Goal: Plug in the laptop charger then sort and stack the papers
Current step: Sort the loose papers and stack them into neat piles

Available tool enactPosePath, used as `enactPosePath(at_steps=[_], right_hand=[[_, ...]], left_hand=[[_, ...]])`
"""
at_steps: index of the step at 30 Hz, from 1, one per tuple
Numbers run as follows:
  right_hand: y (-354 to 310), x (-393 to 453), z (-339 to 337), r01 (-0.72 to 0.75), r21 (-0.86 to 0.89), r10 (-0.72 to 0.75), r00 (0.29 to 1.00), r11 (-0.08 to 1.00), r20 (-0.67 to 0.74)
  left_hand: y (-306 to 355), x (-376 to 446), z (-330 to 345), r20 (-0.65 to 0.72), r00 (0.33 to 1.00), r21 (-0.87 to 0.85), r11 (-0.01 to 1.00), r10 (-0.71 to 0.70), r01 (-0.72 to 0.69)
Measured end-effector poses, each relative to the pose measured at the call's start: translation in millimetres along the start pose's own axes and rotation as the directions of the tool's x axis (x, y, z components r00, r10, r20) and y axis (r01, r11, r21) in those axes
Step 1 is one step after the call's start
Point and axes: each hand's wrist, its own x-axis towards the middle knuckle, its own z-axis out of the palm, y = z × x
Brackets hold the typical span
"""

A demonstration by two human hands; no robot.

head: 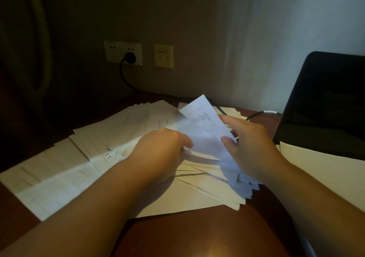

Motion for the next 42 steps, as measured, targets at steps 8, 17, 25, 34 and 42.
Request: enactPosePath(at_steps=[8, 17, 25, 34, 42], right_hand=[[-4.7, -3.6, 0.0, 0.119, 0.032, -0.123, 0.968, 0.992, 0.219], [0.1, -2.1, -0.6, 0.151, -0.086, -0.143, 0.985, 0.985, 0.092], [0.2, -0.5, -1.0, 0.066, -0.023, -0.067, 0.996, 0.998, -0.057], [-6.4, -3.3, -0.5, 0.018, 0.070, -0.012, 0.997, 0.997, -0.076], [3.6, -0.8, 4.8, 0.125, 0.035, -0.126, 0.992, 0.992, 0.017]], left_hand=[[-1.8, 1.2, -3.8, -0.309, 0.944, -0.146, 0.987, -0.114, 0.072], [0.3, -0.1, -6.0, -0.325, 0.910, -0.278, 0.946, -0.258, 0.169], [7.1, -2.6, 2.2, -0.032, 0.982, -0.066, 0.980, -0.188, 0.186], [5.9, -5.8, -1.6, 0.026, 0.991, -0.037, 0.991, -0.128, 0.129], [5.0, -1.8, 1.1, 0.020, 0.998, -0.074, 0.995, -0.064, 0.066]])
